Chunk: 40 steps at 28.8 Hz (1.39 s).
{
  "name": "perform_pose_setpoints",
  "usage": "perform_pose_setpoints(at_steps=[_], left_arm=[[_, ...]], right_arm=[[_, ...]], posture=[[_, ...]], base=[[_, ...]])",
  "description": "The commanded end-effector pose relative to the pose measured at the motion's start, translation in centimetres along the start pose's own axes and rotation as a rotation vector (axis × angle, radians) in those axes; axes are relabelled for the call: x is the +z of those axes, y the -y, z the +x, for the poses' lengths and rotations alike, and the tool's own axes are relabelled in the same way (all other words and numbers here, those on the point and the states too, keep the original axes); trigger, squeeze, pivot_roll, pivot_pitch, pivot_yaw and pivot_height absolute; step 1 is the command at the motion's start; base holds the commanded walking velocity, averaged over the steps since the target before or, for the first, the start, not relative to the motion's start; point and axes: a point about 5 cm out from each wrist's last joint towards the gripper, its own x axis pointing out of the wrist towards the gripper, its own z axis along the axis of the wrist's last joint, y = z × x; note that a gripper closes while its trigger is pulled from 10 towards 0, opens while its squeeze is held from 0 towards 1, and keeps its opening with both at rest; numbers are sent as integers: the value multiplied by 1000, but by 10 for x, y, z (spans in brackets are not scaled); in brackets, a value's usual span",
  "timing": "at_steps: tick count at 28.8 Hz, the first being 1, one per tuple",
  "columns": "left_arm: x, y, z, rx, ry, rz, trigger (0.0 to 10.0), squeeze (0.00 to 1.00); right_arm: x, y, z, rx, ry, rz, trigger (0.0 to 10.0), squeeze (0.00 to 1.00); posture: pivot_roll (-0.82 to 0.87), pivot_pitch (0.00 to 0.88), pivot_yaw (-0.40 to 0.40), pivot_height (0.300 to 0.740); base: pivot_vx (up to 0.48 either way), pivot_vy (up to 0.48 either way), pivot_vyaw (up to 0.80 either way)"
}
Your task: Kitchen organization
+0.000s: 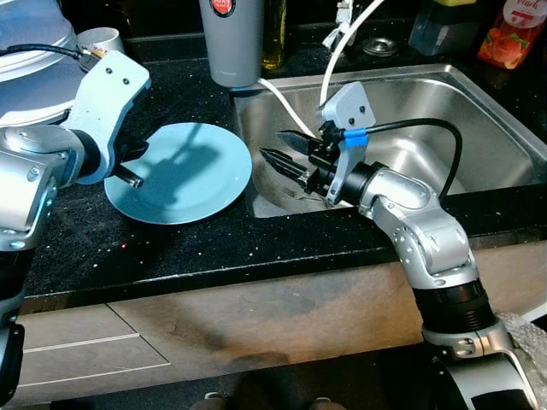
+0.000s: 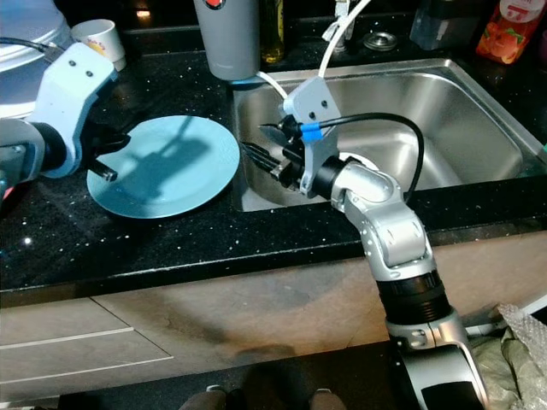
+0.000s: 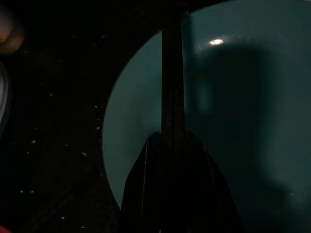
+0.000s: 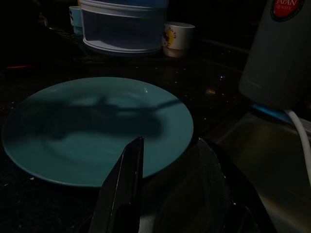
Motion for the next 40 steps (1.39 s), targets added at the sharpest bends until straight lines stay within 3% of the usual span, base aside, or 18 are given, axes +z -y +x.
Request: perform_pose_setpoints(at_steps=[1,2,3,6,7,15,22,29,40], left_arm=[[-3,2,-2,-29,-21,10,10000,153],[-3,2,-2,-29,-21,10,10000,153],[-2,2,-2,-32,-21,2,10000,1000],[-1,1,-1,-18,-13,38,10000,1000],[-1,2,-1,-17,-17,56,10000,0],[4,2,1,-14,18,32,10000,0],[5,16,5,-92,42,-5,10000,0],[-11,22,14,-93,-49,-61,10000,0],[-18,23,18,-82,-82,-84,10000,0]], right_arm=[[2,-4,1,25,5,1,10000,0],[2,-4,1,25,5,1,10000,0],[2,-4,0,24,5,1,10000,0],[2,-3,0,24,3,-1,10000,0],[2,-4,0,26,1,-2,10000,0],[1,-3,0,25,-3,-4,10000,0],[1,-4,-1,27,-7,-3,10000,0],[0,-5,-1,32,-14,-4,10000,0],[0,-6,-1,43,-23,-9,10000,0]], posture=[[23,118,13,740],[23,118,13,740],[23,118,12,740],[23,118,11,740],[22,119,12,740],[22,118,12,740],[19,118,12,740],[11,121,12,740],[5,120,10,740]], base=[[0,0,0],[0,0,0],[0,0,0],[0,0,0],[0,0,0],[0,0,0],[0,0,0],[0,0,0],[0,0,0]])
